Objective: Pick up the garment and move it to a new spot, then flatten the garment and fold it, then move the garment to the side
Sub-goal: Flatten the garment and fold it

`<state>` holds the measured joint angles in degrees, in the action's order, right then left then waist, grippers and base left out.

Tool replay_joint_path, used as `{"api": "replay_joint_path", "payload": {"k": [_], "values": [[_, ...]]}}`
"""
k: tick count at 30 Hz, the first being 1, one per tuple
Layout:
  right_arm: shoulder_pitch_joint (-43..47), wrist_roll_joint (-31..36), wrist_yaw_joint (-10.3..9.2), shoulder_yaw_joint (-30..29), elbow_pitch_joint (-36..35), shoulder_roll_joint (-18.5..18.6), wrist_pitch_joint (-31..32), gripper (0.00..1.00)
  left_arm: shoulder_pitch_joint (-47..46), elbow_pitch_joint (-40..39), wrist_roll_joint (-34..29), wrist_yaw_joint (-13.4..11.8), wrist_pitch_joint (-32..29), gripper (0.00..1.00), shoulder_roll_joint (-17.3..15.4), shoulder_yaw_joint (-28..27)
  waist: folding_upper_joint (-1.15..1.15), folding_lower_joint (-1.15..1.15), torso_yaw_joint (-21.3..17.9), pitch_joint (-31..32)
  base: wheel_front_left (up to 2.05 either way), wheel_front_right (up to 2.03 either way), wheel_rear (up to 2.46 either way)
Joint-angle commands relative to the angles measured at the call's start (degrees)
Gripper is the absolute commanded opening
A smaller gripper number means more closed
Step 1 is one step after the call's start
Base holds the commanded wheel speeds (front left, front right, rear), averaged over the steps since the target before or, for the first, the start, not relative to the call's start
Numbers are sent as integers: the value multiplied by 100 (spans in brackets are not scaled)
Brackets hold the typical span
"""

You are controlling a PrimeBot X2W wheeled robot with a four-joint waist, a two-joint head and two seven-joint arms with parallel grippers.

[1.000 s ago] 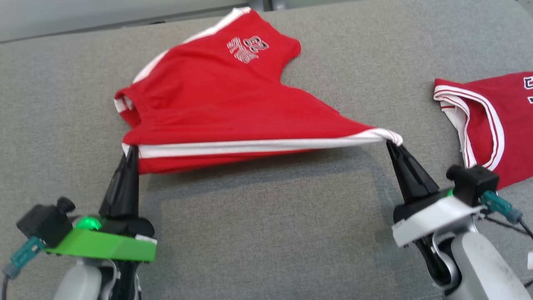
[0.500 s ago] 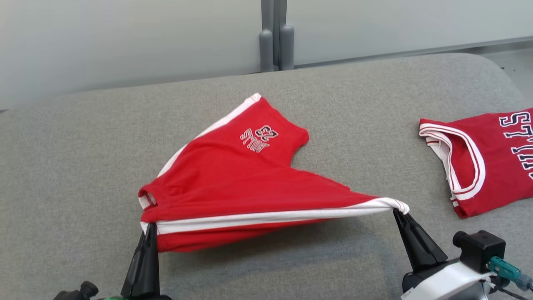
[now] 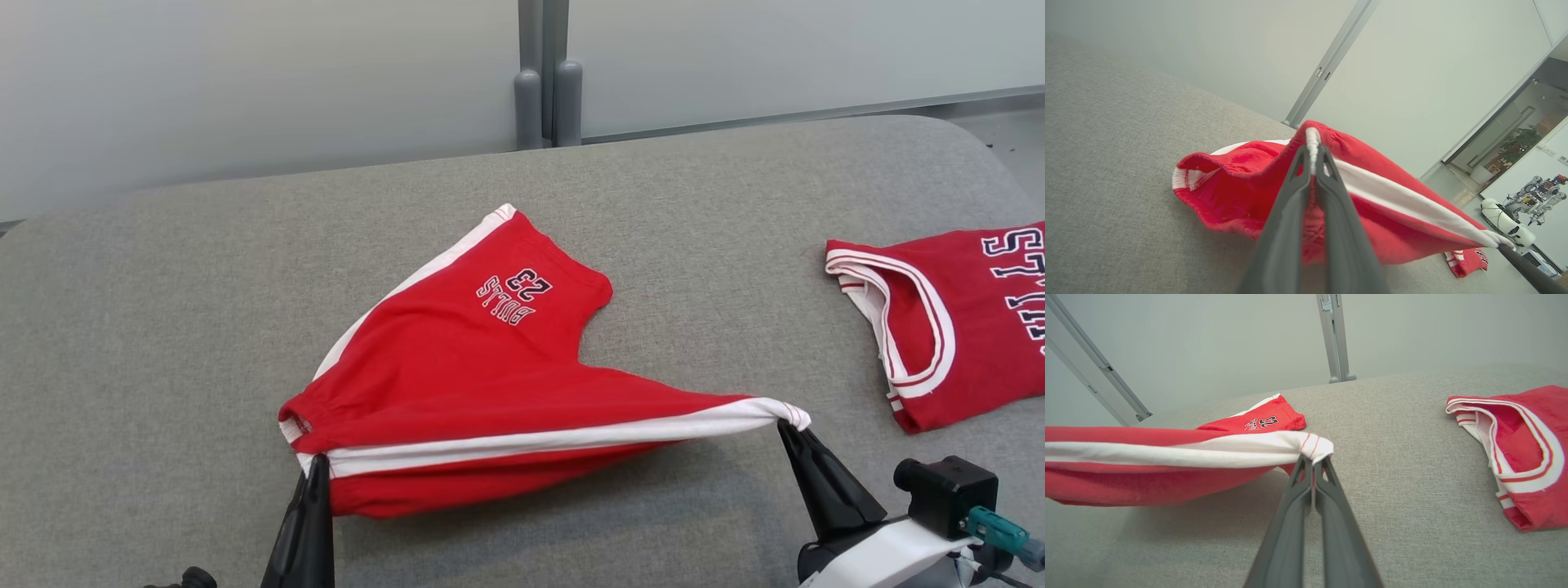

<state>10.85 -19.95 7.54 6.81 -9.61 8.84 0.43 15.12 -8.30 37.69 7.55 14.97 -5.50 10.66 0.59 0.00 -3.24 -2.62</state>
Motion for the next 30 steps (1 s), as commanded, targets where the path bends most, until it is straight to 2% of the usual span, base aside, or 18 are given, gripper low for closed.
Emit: {"api": "replay_joint_path", "payload": {"k": [1,10,16,20,30], "values": [[-98,3,-10,-5,49,48,30,0,-117,50,21,-18,30,0,17,17,-59,0,70,-51,0,0,0],[-644,56,-10,-85,385,262,253,0,-697,559,334,-18,25,0,203,188,-59,0,545,-182,0,0,0],[-1387,240,-11,-183,781,510,621,0,-1487,1382,607,-18,25,0,245,369,-59,0,1060,-280,0,0,0],[-2032,259,-10,-4,1167,769,832,0,-2047,1952,837,-48,24,0,249,556,-59,0,1355,-392,0,0,0],[-3818,-43,-10,500,2620,1143,1110,0,-3253,2816,1337,-441,24,0,250,1123,-59,0,1861,-884,0,0,0]]}}
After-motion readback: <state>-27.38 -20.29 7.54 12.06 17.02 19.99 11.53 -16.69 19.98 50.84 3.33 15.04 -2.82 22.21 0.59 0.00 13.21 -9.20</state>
